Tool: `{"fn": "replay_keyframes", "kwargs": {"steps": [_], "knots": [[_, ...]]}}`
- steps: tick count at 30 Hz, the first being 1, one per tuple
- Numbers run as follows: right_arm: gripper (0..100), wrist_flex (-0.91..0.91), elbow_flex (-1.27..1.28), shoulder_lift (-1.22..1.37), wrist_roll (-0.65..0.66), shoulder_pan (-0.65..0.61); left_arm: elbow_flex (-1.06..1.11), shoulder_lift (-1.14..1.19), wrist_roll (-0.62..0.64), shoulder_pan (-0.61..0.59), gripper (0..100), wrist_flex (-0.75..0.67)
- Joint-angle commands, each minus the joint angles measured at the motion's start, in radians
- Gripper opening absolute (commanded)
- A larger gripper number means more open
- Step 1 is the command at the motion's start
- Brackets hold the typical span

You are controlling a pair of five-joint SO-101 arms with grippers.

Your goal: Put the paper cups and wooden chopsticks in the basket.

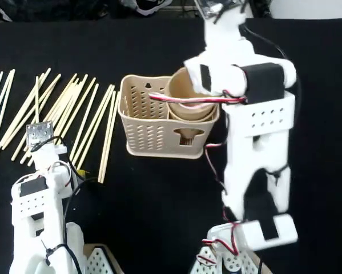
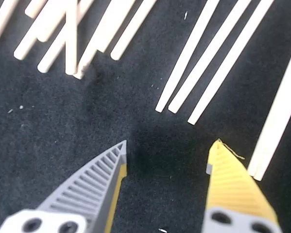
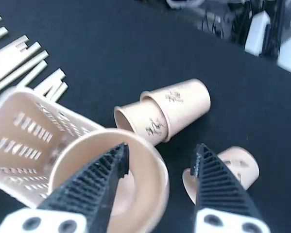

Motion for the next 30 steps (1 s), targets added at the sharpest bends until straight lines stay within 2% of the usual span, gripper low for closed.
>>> {"fn": "replay_keyframes", "kwargs": {"steps": [1,5,8,13,16,19,23,30], "knots": [[22.6,0.063,-0.182,0.068,-0.002,-0.040,-0.002,-0.015,-0.014,0.010,26,-0.012],[22.6,0.063,-0.153,0.107,0.002,-0.031,-0.002,-0.015,-0.014,0.007,26,-0.012],[22.6,0.063,-0.114,0.067,0.043,0.034,-0.002,-0.015,-0.014,0.007,26,-0.012],[22.6,0.063,0.025,-0.090,0.267,0.192,-0.002,-0.015,-0.014,0.008,26,-0.012],[22.6,0.057,0.185,-0.199,0.465,0.302,-0.002,-0.015,-0.014,0.010,26,-0.011],[22.6,0.026,0.369,-0.263,0.608,0.407,-0.002,-0.015,-0.014,0.010,26,-0.011],[23.0,-0.117,0.641,-0.277,0.730,0.491,-0.002,-0.015,-0.014,0.010,26,-0.008],[23.0,-0.629,1.106,-0.245,0.732,0.528,-0.002,-0.015,-0.014,0.010,26,-0.011]]}}
